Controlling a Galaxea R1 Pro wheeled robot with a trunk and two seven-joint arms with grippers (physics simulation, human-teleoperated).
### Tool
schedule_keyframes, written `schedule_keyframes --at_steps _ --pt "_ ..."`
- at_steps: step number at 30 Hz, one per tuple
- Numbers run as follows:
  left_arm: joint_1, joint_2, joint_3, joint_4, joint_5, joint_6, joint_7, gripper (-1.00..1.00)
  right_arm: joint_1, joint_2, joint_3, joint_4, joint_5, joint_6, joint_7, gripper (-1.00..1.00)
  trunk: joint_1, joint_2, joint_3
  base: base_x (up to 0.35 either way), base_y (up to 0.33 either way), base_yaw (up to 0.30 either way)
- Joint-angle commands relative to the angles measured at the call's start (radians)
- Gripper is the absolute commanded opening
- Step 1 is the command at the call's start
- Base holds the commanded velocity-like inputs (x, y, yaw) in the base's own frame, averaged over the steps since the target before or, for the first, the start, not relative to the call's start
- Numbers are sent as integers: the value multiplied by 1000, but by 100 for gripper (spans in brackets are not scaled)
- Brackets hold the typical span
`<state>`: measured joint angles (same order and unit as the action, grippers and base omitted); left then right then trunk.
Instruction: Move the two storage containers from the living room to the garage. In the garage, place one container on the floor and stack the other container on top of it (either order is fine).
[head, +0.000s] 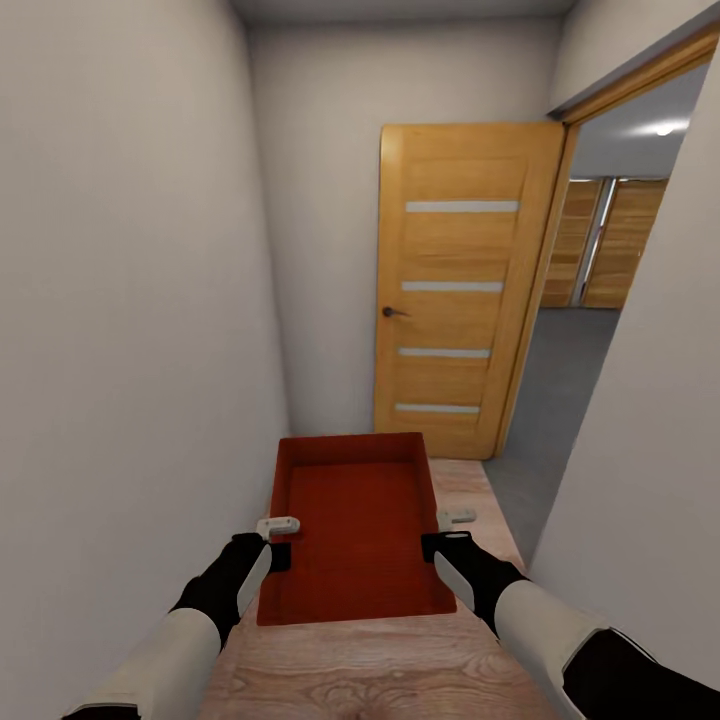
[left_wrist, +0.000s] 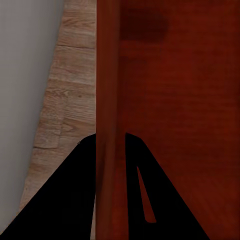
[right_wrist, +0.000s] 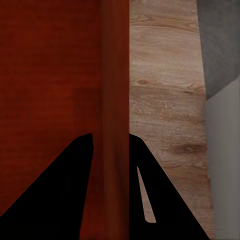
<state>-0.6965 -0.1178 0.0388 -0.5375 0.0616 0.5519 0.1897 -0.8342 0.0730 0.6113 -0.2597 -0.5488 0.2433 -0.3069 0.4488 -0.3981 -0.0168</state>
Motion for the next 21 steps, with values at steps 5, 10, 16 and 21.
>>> schedule_keyframes --at_steps 5,10,16,21 --pt "0 4 3 13 -25 10 10 -100 -1 -1 4 -16 0 -6 -5 -100 1 -2 -2 323 0 0" --pt "0 4 3 13 -25 10 10 -100 -1 -1 4 -16 0 -6 -5 -100 1 -2 -2 323 0 0" --pt "0 4 3 12 -25 10 10 -100 -2 -2 4 -16 0 -6 -5 -100 1 -2 -2 323 0 0" --pt "0 4 3 11 -25 10 10 -100 -1 -2 4 -16 0 -6 -5 -100 1 -2 -2 323 0 0"
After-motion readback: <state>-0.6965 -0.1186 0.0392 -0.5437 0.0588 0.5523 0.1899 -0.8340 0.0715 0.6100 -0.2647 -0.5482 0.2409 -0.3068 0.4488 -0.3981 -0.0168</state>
